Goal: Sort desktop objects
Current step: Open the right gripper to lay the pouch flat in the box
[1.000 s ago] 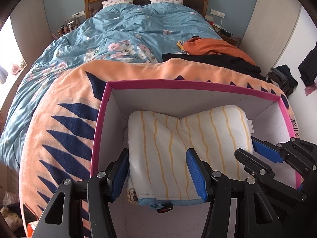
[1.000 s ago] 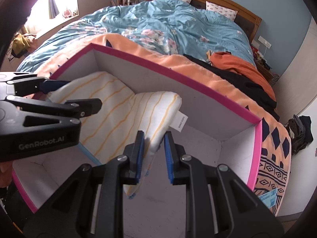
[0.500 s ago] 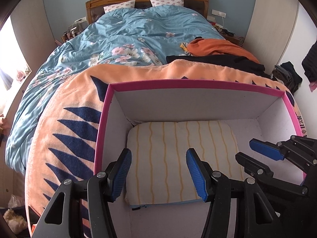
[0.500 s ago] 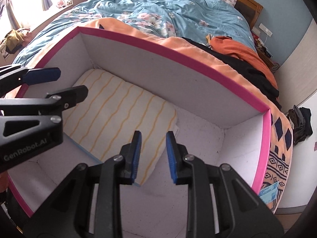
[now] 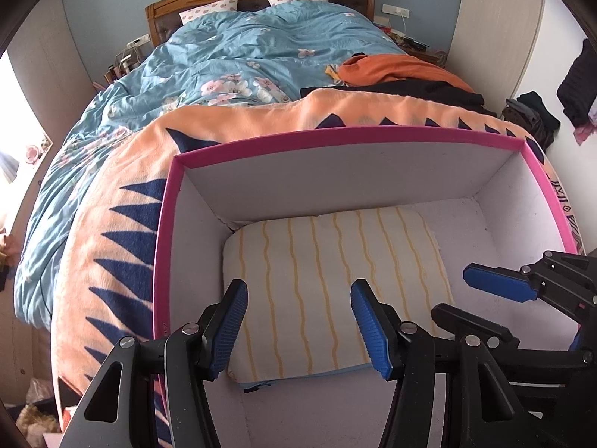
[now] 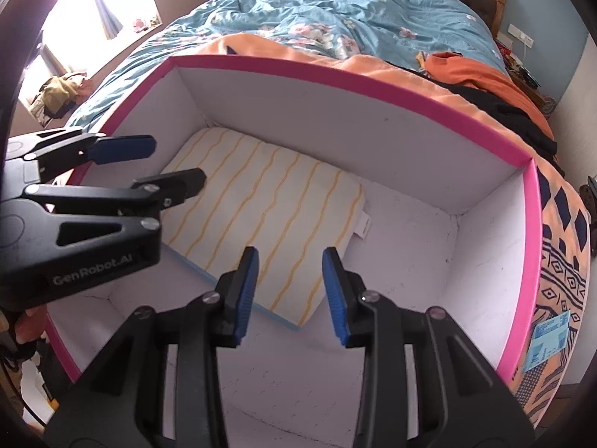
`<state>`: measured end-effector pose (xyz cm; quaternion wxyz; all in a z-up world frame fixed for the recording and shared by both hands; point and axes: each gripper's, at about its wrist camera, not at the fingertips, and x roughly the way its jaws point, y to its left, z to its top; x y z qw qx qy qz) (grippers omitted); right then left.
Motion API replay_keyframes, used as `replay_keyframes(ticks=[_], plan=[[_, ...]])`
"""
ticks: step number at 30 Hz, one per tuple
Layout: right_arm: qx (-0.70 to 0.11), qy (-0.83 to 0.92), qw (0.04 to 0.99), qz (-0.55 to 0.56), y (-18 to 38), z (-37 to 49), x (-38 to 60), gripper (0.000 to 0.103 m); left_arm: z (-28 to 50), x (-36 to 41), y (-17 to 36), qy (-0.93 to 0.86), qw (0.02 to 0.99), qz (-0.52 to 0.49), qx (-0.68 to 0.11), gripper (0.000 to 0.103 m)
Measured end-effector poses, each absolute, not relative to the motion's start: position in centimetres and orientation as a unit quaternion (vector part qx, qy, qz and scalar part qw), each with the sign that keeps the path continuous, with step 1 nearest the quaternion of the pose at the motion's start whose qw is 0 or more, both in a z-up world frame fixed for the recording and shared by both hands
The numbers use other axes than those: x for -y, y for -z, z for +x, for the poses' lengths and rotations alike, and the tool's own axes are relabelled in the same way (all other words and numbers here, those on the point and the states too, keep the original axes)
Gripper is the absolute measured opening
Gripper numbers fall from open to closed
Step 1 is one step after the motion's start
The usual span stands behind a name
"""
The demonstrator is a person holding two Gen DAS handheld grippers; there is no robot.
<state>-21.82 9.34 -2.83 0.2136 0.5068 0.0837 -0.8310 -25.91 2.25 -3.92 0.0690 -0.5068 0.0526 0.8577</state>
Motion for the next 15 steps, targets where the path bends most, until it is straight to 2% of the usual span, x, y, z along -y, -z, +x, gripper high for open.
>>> replay_keyframes(ticks=[9, 12, 15], plan=[[-0.055, 0.846, 0.236, 0.476, 1.5, -19.7, -9.9, 0.038, -22.5, -1.5, 1.4, -0.897, 0.059, -0.435, -0.043, 0.059], [-0.031, 0.851, 0.253, 0.459, 0.1, -18.4, -10.5, 0.046, -20.9, -1.4, 0.0, -0.909, 0.067, -0.411, -0.037, 0.060], [-0.029, 0.859, 0.269, 0.434, -1.2, -16.2, -10.7, 0.047, -18.5, -1.5, -1.1, -0.921, 0.064, -0.381, -0.050, 0.061]])
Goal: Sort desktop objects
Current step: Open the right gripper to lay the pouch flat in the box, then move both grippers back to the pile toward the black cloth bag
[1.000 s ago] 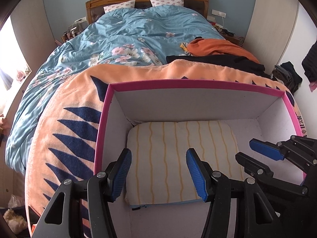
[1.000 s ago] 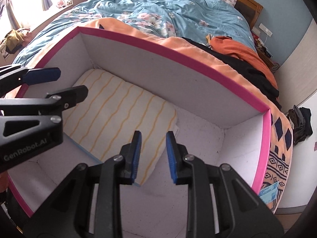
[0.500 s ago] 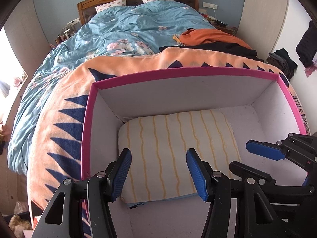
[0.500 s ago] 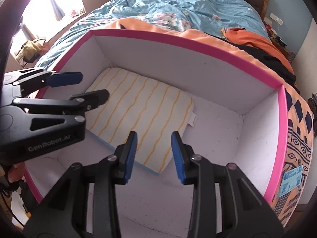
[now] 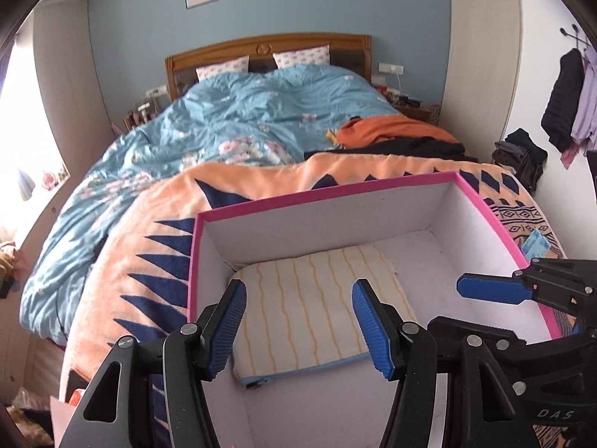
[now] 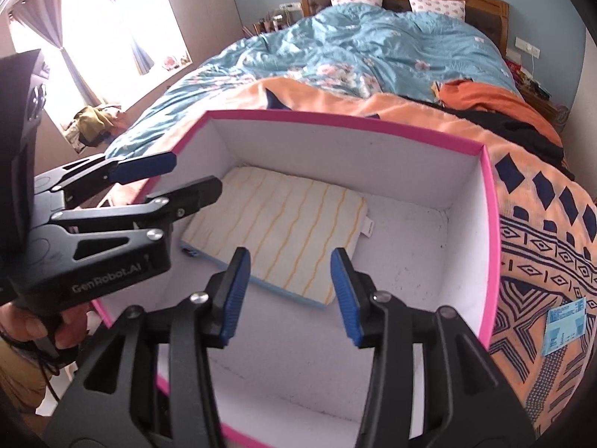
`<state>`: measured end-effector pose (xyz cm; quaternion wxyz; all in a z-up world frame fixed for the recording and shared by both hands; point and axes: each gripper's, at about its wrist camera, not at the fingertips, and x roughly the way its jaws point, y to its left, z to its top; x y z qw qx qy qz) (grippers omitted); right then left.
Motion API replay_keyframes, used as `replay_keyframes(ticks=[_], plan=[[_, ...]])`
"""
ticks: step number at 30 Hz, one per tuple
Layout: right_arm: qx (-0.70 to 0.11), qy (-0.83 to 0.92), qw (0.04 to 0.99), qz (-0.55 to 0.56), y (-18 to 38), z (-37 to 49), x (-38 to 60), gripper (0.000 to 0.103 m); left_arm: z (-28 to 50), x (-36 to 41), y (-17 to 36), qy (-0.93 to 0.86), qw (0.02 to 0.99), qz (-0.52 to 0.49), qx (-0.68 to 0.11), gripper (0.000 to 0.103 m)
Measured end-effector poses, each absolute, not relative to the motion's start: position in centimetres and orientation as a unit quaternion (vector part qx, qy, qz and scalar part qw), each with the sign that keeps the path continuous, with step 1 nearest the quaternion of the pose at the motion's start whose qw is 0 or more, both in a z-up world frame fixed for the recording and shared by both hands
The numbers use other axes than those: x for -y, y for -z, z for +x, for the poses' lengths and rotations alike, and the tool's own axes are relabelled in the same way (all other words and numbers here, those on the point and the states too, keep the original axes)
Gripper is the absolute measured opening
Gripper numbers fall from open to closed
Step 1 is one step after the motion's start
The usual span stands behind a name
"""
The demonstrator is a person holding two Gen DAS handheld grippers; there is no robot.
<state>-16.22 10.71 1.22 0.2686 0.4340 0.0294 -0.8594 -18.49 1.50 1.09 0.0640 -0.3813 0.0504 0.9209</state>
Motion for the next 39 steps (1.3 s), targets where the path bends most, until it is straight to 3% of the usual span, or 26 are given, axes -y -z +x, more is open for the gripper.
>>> replay_keyframes(ticks=[10, 17, 31, 39], plan=[[-0.022, 0.871, 0.322, 0.369, -3.8, -8.3, -11.8, 0.052, -11.5, -0.1, -3.9, -0.940, 0.059, -0.331, -0.057, 0.068], [-0.028, 0.864, 0.352, 0.359, -3.7, -3.3, -12.3, 0.059, -7.5, 2.9, -4.6, -0.937, 0.091, -0.337, -0.016, 0.073], [-0.031, 0.818, 0.331, 0.470, 3.0, -2.3, -11.3, 0.062, -4.6, 4.9, 4.1, -0.880, 0.107, -0.462, -0.025, 0.075], [-0.010, 0.808, 0.330, 0.487, 3.8, -2.8, -10.9, 0.067, -3.9, 4.9, 5.3, -0.867, 0.116, -0.484, -0.008, 0.075]])
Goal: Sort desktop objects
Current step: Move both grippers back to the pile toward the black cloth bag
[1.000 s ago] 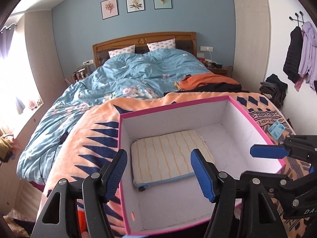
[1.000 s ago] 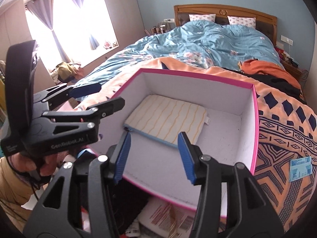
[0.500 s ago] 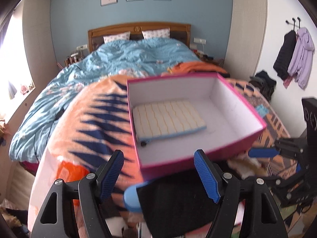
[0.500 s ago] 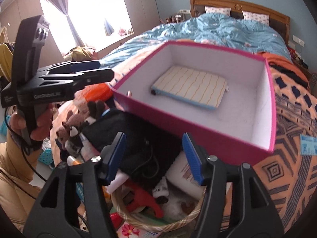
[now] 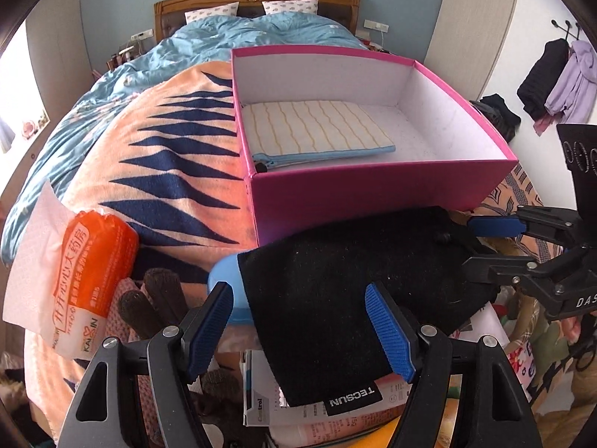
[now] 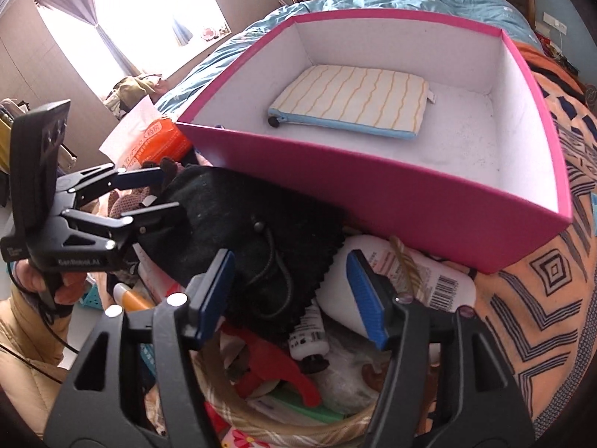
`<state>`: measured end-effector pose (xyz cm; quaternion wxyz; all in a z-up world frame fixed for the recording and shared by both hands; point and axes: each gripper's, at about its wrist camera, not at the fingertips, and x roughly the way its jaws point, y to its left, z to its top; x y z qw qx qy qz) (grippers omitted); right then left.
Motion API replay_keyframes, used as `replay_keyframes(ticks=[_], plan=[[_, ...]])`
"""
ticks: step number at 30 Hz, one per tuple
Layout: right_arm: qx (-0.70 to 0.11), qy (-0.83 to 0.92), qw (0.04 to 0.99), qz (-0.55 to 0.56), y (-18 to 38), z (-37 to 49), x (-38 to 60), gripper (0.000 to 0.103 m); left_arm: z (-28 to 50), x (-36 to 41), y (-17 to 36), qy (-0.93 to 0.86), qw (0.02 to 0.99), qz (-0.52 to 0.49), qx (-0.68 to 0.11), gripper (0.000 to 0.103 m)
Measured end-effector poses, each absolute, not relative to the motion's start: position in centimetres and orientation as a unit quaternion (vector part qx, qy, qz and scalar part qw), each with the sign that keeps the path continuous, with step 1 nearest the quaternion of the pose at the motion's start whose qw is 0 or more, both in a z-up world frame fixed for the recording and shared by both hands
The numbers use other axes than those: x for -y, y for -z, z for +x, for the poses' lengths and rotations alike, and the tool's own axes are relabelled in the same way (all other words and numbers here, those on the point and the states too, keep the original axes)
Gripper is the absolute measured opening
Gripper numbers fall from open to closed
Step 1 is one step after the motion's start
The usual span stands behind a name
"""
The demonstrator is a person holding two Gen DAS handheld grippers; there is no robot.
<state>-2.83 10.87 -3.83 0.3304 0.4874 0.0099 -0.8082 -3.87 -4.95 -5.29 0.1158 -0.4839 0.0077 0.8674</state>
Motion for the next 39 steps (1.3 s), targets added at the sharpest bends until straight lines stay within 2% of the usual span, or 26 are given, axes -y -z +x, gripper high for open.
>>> replay_keyframes(ticks=[10, 12, 24, 37, 39], plan=[[-0.008, 0.806, 0.343, 0.483, 4.1, -3.2, -9.5, 0.065, -3.8, 5.3, 5.7, -0.850, 0.142, -0.506, 0.023, 0.076], [-0.019, 0.809, 0.343, 0.477, 4.0, -3.1, -9.4, 0.055, -3.8, 5.6, 5.8, -0.849, 0.141, -0.508, 0.028, 0.076], [-0.101, 0.841, 0.328, 0.419, 3.0, -1.6, -8.7, 0.017, -2.5, 6.9, 5.4, -0.846, 0.133, -0.514, 0.037, 0.076], [-0.115, 0.845, 0.334, 0.400, 3.0, -1.0, -8.8, 0.011, -2.8, 6.8, 5.7, -0.836, 0.163, -0.521, 0.057, 0.073], [-0.116, 0.846, 0.335, 0.398, 2.9, -0.9, -8.7, 0.011, -2.8, 6.9, 5.7, -0.837, 0.161, -0.520, 0.062, 0.065]])
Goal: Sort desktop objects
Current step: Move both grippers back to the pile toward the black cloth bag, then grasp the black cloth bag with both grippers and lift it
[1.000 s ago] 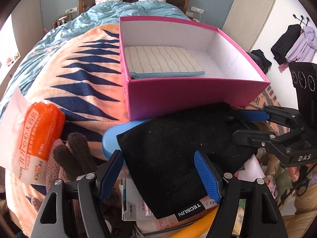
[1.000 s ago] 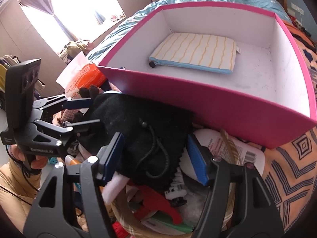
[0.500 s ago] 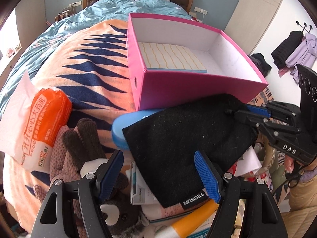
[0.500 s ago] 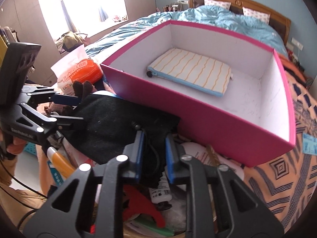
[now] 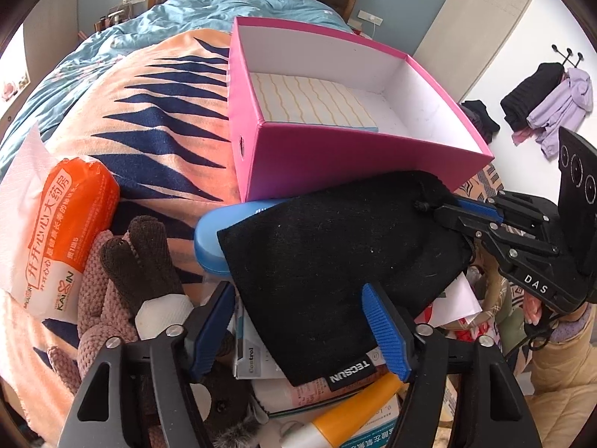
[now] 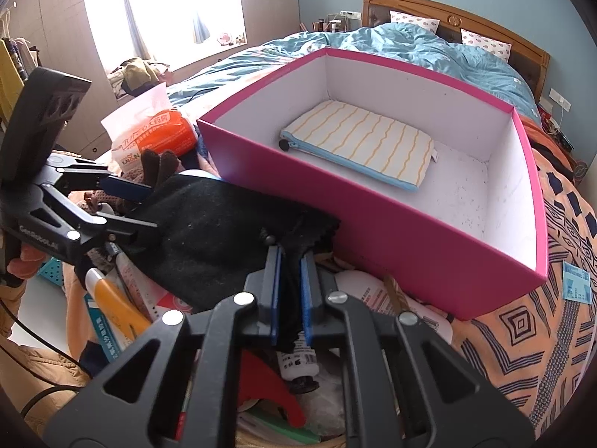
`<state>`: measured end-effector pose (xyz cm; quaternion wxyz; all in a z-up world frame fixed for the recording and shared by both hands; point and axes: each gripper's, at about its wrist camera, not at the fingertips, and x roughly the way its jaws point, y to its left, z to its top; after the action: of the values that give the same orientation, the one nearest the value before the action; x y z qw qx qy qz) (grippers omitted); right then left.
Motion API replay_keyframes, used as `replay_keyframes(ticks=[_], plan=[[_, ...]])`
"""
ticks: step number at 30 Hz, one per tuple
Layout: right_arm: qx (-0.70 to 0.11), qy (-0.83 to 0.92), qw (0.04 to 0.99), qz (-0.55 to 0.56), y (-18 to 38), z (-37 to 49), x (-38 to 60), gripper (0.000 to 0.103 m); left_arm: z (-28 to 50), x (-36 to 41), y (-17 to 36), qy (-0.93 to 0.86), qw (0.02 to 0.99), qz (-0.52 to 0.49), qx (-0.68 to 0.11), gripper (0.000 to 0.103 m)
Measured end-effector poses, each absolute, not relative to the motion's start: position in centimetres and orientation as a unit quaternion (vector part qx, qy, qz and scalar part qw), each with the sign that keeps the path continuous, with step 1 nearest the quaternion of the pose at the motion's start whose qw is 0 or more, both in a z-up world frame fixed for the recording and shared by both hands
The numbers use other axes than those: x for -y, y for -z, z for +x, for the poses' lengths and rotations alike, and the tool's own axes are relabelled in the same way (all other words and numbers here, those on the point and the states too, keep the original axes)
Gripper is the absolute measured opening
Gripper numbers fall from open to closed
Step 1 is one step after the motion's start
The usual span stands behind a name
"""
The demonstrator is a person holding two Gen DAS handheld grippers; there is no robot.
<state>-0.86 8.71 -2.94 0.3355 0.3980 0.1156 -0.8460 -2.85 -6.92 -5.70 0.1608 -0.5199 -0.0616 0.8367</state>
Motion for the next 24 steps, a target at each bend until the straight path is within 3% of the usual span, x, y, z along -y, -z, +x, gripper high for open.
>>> replay_keyframes(ticks=[8, 14, 15, 24], plan=[[-0.123, 0.848, 0.341, 0.386, 2.7, -0.4, -8.2, 0.010, -2.8, 7.7, 5.3, -0.849, 0.136, -0.507, 0.059, 0.030], [-0.125, 0.850, 0.346, 0.375, 2.4, 0.0, -8.2, 0.008, -2.1, 8.0, 4.3, -0.864, 0.131, -0.483, 0.051, 0.017], [-0.125, 0.851, 0.347, 0.374, 2.3, 0.0, -8.2, 0.007, -2.0, 8.0, 4.1, -0.866, 0.134, -0.479, 0.051, 0.009], [-0.125, 0.858, 0.356, 0.348, 1.2, 0.7, -8.1, 0.006, -1.4, 6.6, 2.4, -0.880, 0.159, -0.446, 0.033, 0.009]])
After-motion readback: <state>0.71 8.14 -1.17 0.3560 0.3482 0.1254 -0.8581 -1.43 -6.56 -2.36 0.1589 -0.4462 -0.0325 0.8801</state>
